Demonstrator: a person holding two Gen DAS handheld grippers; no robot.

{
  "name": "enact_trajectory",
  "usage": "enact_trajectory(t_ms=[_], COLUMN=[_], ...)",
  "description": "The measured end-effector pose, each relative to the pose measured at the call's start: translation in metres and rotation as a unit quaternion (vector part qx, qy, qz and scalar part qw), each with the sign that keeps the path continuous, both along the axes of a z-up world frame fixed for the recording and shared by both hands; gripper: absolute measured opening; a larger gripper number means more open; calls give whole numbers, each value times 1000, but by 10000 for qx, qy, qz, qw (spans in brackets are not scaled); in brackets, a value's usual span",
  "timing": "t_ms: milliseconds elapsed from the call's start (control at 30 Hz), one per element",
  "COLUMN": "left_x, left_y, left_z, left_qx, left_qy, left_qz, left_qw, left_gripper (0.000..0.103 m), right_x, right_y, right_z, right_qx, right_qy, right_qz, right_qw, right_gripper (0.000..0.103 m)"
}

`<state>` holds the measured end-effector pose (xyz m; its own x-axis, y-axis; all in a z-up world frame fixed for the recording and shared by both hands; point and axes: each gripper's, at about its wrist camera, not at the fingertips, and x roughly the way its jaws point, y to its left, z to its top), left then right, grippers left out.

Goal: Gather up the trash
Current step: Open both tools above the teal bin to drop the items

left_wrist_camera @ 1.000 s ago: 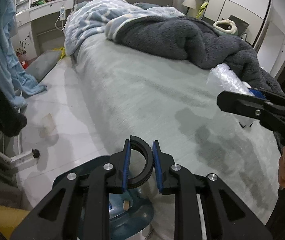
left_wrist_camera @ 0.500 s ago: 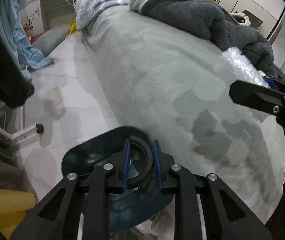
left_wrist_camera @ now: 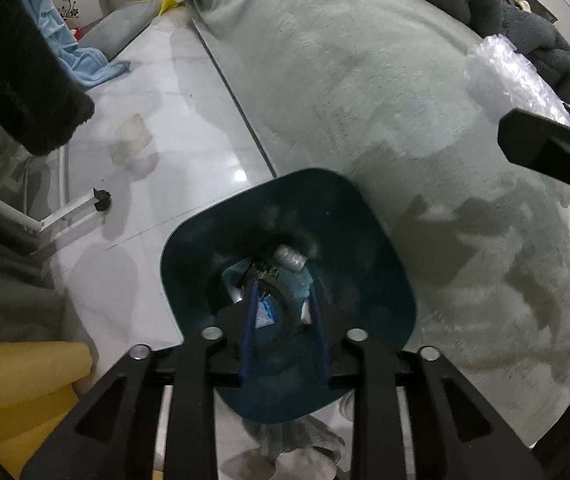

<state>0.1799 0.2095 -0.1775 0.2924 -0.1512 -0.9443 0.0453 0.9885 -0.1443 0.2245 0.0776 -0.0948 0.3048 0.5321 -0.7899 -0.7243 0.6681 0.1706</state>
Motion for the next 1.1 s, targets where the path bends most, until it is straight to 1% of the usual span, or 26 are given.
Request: enact_trajectory(t_ms=[100,200,267,300,367,567,633,867,1000,1100], left_x=[-3,-5,-6,-7,-7,-9,-10,-13,-15,-16], left_y=[6,11,14,16,20,28,31,31,31,34], left_z=[-1,-1,-1,-1,-1,5,9,26,38,48], left_qx=[12,17,5,-13,-57,-223,-274,-377,-322,-325], left_qy=[-11,-16,-32,-46,-63,-209,-305,-678,-945,-1179], left_qz=[1,2,12,24,16,32,54,-17,-34,8], left_qw=[10000,10000,10000,10000,10000,9995,9991,9970,9950,9925], left_gripper=[43,46,50,53,54,63,69,70,70,68], right_x=[0,1,2,3,2,0,-1,-7,-11,-13], right_y=[4,9,11,12,16,22,24,34,39,43], right_z=[-7,-16,-22,-25,-35,-54,-58,-76,-86,-93], right_qx=[-71,-136,-181,-199,-253,-421,-465,-678,-781,-885], right_qy=[55,130,214,253,340,543,595,742,825,877], right_qz=[29,44,46,50,56,68,76,158,235,267], right_qw=[10000,9998,9996,9995,9991,9976,9971,9948,9933,9918], right_gripper=[36,36,36,36,36,36,36,36,36,38])
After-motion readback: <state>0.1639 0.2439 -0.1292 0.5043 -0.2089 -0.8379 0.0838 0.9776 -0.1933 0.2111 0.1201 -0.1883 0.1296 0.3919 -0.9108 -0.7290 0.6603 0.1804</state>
